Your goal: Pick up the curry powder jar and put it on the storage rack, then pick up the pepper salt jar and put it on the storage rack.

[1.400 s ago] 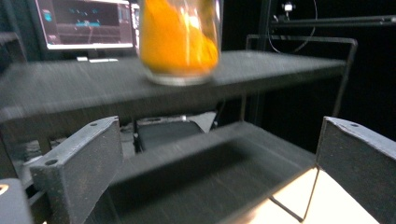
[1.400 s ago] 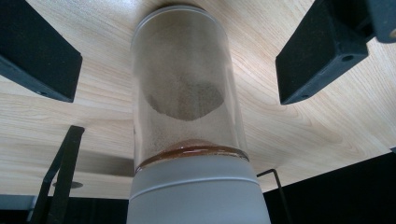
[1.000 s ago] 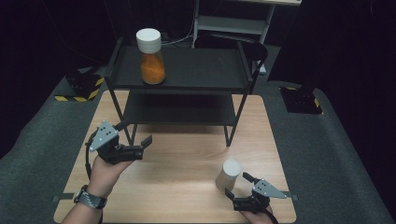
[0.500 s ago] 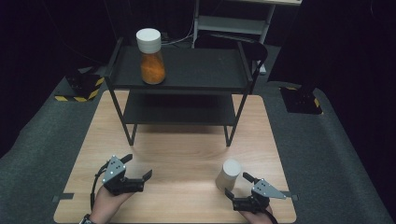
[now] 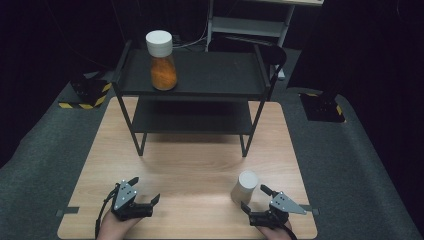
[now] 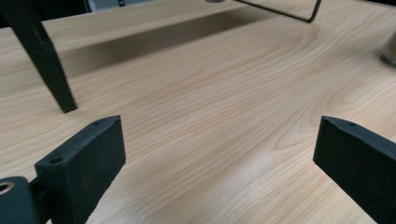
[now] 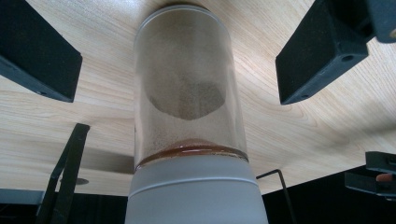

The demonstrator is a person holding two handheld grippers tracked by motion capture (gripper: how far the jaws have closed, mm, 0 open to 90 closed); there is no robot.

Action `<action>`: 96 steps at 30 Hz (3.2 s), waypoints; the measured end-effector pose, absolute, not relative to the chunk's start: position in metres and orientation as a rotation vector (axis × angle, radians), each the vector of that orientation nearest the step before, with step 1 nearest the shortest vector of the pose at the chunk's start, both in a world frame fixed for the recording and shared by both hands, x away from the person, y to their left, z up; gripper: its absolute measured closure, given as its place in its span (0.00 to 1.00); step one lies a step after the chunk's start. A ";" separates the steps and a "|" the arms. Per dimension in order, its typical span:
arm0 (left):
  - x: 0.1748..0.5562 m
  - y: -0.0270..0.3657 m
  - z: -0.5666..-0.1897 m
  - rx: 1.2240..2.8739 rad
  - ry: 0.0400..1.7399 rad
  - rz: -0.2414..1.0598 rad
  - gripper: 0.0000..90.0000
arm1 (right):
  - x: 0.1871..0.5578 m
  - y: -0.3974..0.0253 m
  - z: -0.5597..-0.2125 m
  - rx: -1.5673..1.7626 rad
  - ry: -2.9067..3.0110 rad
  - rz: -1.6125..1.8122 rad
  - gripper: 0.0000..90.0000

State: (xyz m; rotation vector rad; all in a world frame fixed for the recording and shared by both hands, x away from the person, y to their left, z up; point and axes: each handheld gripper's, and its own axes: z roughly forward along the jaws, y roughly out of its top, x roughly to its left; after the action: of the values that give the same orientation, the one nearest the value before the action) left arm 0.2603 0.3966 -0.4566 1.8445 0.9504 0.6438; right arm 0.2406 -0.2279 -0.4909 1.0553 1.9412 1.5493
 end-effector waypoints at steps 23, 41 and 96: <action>0.260 0.401 -0.462 1.837 0.944 0.622 0.03 | 0.240 -0.228 -0.492 1.052 1.936 1.553 0.00; 0.253 0.398 -0.461 1.831 0.963 0.623 0.01 | 0.234 -0.223 -0.483 1.034 1.906 1.545 0.00; 0.255 0.398 -0.458 1.879 0.916 0.580 0.01 | 0.247 -0.196 -0.468 1.023 1.811 1.562 0.32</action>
State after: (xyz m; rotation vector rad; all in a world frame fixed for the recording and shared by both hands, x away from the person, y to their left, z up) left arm 0.2554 0.3983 -0.4581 1.8792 0.9160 0.5796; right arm 0.2468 -0.1956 -0.4677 1.0232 1.8115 1.5623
